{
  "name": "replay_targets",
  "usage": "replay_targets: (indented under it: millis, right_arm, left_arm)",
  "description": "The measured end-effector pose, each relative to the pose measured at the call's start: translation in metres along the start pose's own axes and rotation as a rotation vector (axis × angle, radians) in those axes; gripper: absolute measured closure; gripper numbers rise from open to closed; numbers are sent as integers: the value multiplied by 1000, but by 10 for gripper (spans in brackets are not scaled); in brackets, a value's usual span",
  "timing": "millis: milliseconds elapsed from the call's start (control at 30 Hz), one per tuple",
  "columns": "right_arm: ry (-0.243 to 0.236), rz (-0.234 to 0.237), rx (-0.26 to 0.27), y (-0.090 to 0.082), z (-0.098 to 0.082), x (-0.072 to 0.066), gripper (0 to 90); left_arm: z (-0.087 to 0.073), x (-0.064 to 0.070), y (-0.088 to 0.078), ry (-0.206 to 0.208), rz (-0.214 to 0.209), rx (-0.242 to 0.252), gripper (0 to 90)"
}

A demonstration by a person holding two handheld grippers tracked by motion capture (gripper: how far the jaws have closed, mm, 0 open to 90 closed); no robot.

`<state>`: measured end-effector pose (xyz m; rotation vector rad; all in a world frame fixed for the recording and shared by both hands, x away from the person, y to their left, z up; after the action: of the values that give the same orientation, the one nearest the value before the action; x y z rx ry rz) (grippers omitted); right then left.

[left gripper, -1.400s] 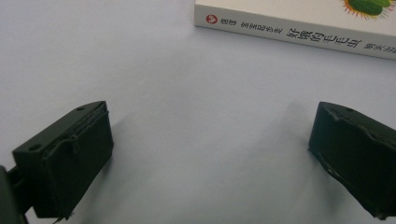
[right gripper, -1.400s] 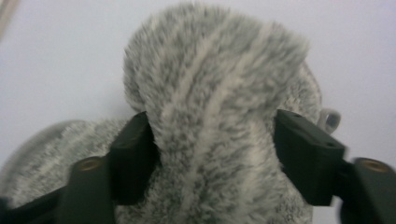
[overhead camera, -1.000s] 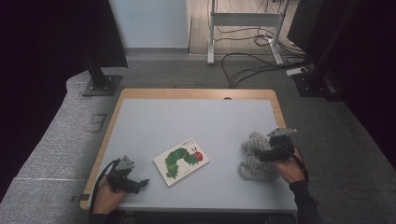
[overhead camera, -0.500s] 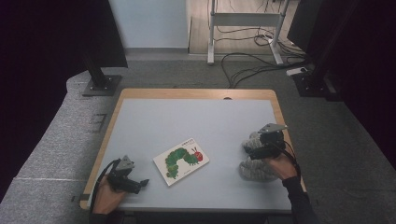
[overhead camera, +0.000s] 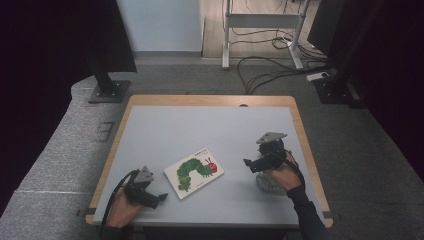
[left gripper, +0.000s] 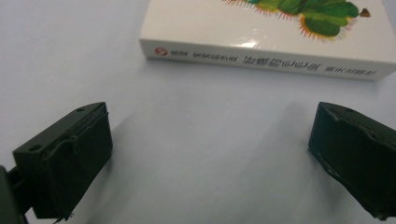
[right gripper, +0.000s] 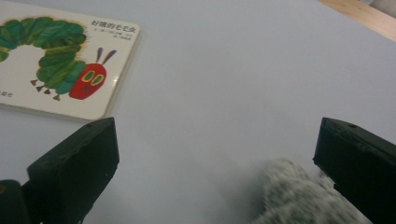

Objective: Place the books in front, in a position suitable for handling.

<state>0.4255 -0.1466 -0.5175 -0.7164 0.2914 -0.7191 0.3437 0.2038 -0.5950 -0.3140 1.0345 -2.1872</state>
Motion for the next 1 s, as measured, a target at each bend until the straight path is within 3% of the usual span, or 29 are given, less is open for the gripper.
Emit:
replay_targets:
  millis: [300, 500, 700, 1000]
  right_arm:
    - [-32, 67, -16, 26, 10, -25, 12]
    - [-48, 105, -31, 43, 13, -39, 13]
    - [-51, 149, -48, 61, 13, -52, 13]
    - [-50, 206, -77, 86, 13, -68, 13]
  left_arm:
    - [12, 9, 9, 42, -15, 5, 0]
    - [18, 17, 13, 74, -47, 5, 0]
    - [18, 20, 15, 74, -71, 7, 0]
    - [21, 23, 17, 69, -66, 6, 0]
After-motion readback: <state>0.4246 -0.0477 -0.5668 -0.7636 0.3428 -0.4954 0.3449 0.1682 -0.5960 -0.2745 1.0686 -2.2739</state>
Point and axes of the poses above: each handheld gripper's, and its own axes: y roughly forward along the jaws, z roughly out of its top, x roughly to its right, the point moved 9 cm from there along y, roughly forward along the jaws, and after that the axes turned 5 degrees about z, right-handed, at the moved point
